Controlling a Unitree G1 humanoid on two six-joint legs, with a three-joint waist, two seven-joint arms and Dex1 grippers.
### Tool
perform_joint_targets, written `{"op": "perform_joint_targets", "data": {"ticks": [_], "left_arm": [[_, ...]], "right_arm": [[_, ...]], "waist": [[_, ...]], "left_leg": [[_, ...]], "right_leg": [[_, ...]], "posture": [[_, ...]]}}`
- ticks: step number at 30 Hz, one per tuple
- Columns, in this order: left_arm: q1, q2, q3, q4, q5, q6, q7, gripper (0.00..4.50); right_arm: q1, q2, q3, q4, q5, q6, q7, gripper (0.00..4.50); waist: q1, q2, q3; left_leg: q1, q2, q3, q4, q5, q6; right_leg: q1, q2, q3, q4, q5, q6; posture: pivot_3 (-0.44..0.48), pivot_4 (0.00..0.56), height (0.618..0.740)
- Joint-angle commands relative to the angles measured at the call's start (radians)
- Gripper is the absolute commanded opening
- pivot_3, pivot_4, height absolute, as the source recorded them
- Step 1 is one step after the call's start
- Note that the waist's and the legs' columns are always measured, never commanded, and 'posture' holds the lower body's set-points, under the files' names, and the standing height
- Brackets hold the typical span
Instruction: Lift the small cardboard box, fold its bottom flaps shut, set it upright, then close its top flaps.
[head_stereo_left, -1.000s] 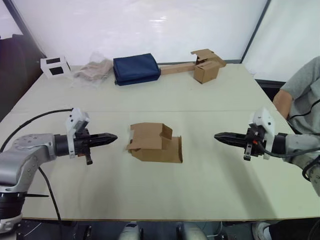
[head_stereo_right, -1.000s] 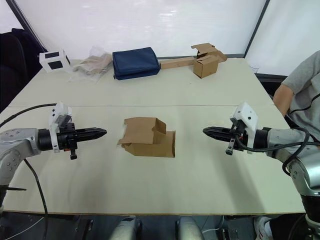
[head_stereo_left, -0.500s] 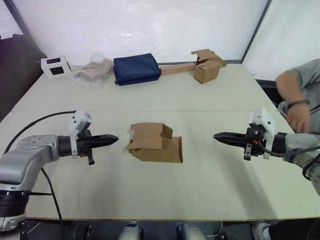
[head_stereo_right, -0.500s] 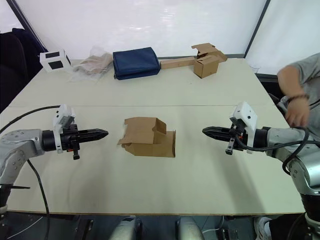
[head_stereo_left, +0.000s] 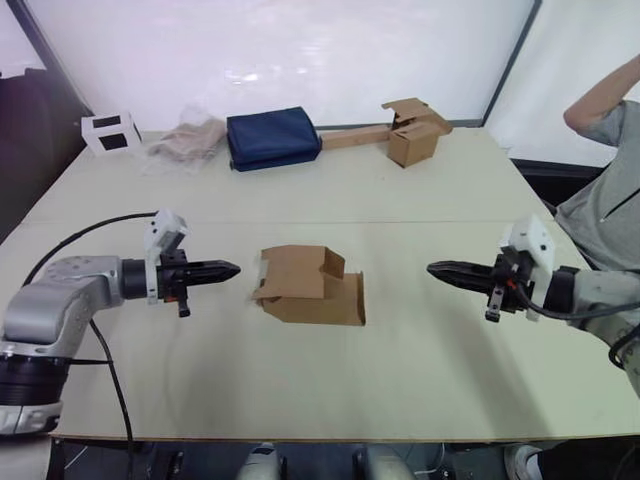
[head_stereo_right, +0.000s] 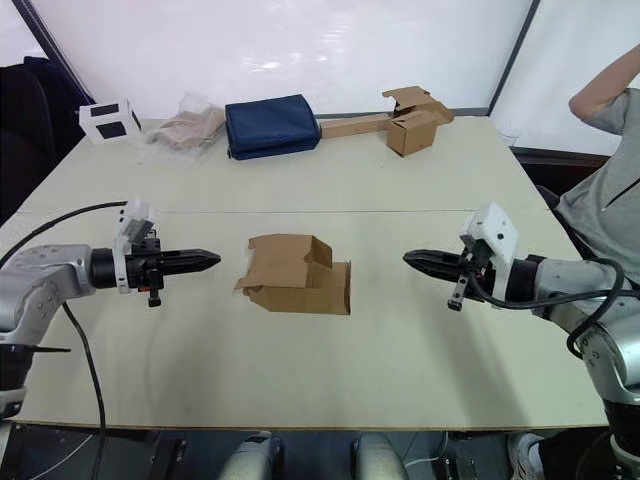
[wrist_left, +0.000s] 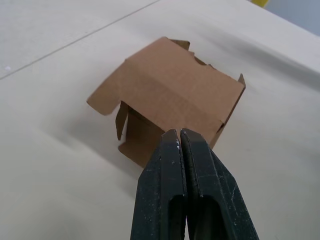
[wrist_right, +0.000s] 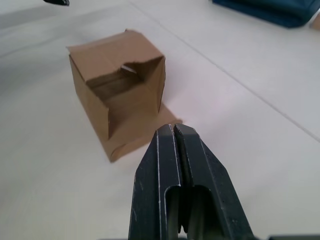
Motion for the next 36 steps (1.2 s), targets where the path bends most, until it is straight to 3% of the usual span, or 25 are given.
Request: {"op": "perform_joint_targets", "data": {"ticks": [1, 3, 4, 6, 14, 17, 21, 23, 36], "left_arm": [[-0.059, -0.028, 0.001, 0.069, -0.018, 0.066, 0.015, 0.06], [-0.074, -0.038, -0.004, 0.094, -0.030, 0.103, 0.005, 0.06], [-0.076, -0.031, -0.007, 0.099, -0.035, 0.116, -0.020, 0.57], [-0.098, -0.029, -0.008, 0.131, -0.041, 0.141, -0.047, 1.16], [-0.194, -0.079, 0.009, 0.288, -0.107, 0.400, -0.010, 4.41], [-0.226, -0.136, 0.056, 0.358, -0.149, 0.552, 0.059, 4.41], [-0.224, -0.170, 0.049, 0.357, -0.148, 0.611, 0.102, 4.41], [-0.263, -0.217, 0.097, 0.432, -0.161, 0.641, 0.144, 4.41], [-0.324, -0.374, 0.102, 0.514, -0.149, 0.613, 0.194, 4.41]], "right_arm": [[0.038, 0.002, -0.071, -0.076, 0.036, 0.006, -0.015, 0.00], [0.059, -0.004, -0.088, -0.098, 0.045, 0.019, -0.025, 0.00], [0.067, -0.006, -0.102, -0.110, 0.057, 0.030, -0.033, 0.00], [0.086, -0.007, -0.130, -0.133, 0.079, 0.043, -0.040, 0.00], [0.085, 0.020, -0.112, -0.180, 0.121, 0.073, -0.108, 0.00], [0.084, 0.037, -0.123, -0.200, 0.163, 0.094, -0.138, 0.00], [0.097, 0.033, -0.122, -0.209, 0.165, 0.101, -0.156, 0.00], [0.110, 0.035, -0.135, -0.221, 0.188, 0.113, -0.166, 0.00], [0.093, 0.032, -0.132, -0.255, 0.236, 0.129, -0.242, 0.00]], "waist": [[0.000, 0.000, 0.000], [0.003, 0.000, 0.000], [0.001, 0.000, 0.000], [-0.002, 0.000, 0.000], [-0.005, 0.000, 0.000], [-0.004, 0.000, 0.000], [-0.003, -0.001, 0.000], [0.002, -0.001, 0.000], [0.001, -0.001, 0.000]], "left_leg": [[0.000, 0.000, 0.000, 0.000, 0.000, 0.000], [0.000, 0.000, 0.000, 0.000, 0.000, 0.000], [0.000, 0.000, 0.000, 0.001, 0.000, 0.000], [0.000, 0.000, 0.000, 0.001, 0.000, 0.000], [0.000, 0.000, 0.000, 0.001, 0.000, 0.000], [0.000, 0.000, -0.001, 0.001, 0.000, 0.000], [0.000, 0.000, -0.001, 0.002, 0.000, 0.000], [0.000, 0.000, -0.001, 0.002, 0.000, 0.000], [0.000, 0.000, -0.001, 0.002, 0.000, 0.000]], "right_leg": [[0.000, 0.000, 0.000, 0.000, 0.000, 0.000], [0.000, 0.000, 0.000, 0.000, 0.000, 0.000], [0.000, 0.000, 0.000, 0.000, 0.000, 0.000], [0.000, 0.000, 0.000, 0.000, 0.000, 0.000], [0.000, 0.001, 0.000, 0.001, 0.000, 0.000], [0.000, 0.001, 0.000, 0.001, 0.000, 0.000], [0.000, 0.000, 0.000, 0.001, 0.000, 0.000], [0.000, 0.000, -0.001, 0.001, 0.000, 0.000], [0.000, 0.000, -0.001, 0.001, 0.000, 0.000]], "posture": [[0.000, 0.150, 0.740], [0.000, 0.150, 0.740], [0.000, 0.150, 0.740], [0.000, 0.150, 0.740], [0.000, 0.150, 0.740], [0.000, 0.150, 0.740], [0.000, 0.150, 0.740], [0.000, 0.150, 0.740], [0.000, 0.150, 0.740]]}}
